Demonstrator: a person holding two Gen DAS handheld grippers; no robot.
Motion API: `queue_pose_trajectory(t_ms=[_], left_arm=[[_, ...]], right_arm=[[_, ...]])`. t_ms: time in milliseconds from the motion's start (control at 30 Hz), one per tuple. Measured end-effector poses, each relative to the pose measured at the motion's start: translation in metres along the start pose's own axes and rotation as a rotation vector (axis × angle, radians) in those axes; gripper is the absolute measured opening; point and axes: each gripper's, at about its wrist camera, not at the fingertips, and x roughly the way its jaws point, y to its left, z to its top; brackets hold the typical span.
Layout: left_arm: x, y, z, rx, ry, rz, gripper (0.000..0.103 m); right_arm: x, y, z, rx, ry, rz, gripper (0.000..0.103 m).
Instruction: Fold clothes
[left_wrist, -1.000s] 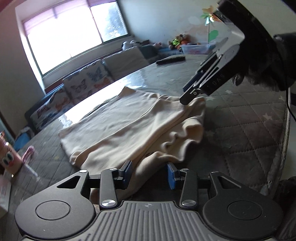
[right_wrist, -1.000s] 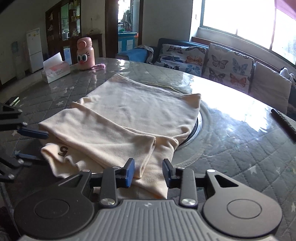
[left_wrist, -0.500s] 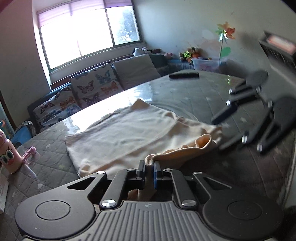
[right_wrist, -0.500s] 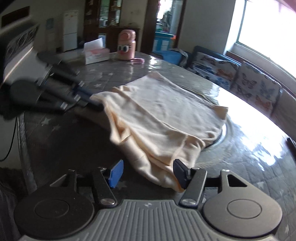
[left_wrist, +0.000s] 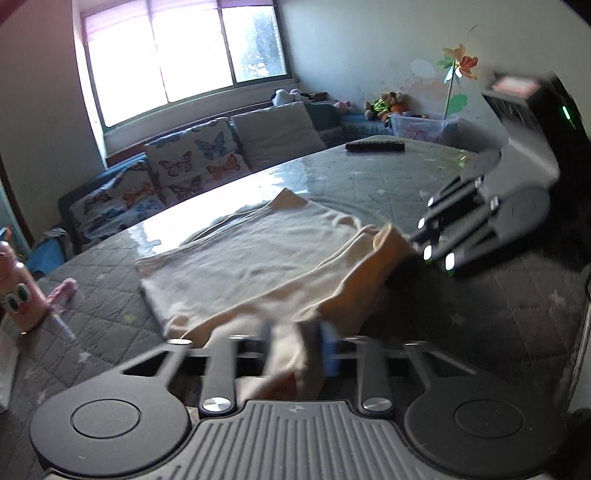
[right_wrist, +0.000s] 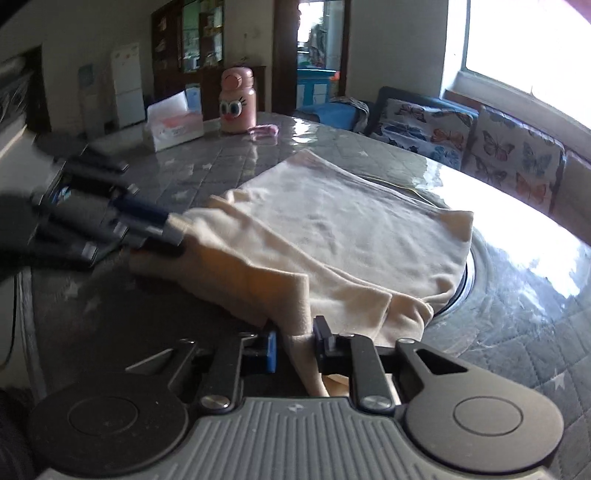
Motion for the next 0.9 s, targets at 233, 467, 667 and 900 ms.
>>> queue_pose_trajectory(t_ms=[233, 467, 667, 900], left_arm=[[0.0, -0.012, -0.021, 0.087, 0.035, 0.056, 0.052], [0.012, -0.017, -0.029, 0.185, 0.04, 0.152, 0.052], [0.006, -0.009, -0.029, 0.186, 0.015, 0.139, 0.01], [-0.033, 0.002, -0.022, 0.124, -0.039, 0.092, 0.006]], right_arm=[[-0.006, -0.009, 0.013, 0.081, -0.029, 0.017, 0.014], [-0.008, -0.01, 0.021, 0.114, -0.053, 0.007, 0.013], [-0.011, -0.009, 0.019, 0.133, -0.081, -0.003, 0.011], [-0.03, 0.0, 0.019, 0.115, -0.119, 0.016, 0.01]])
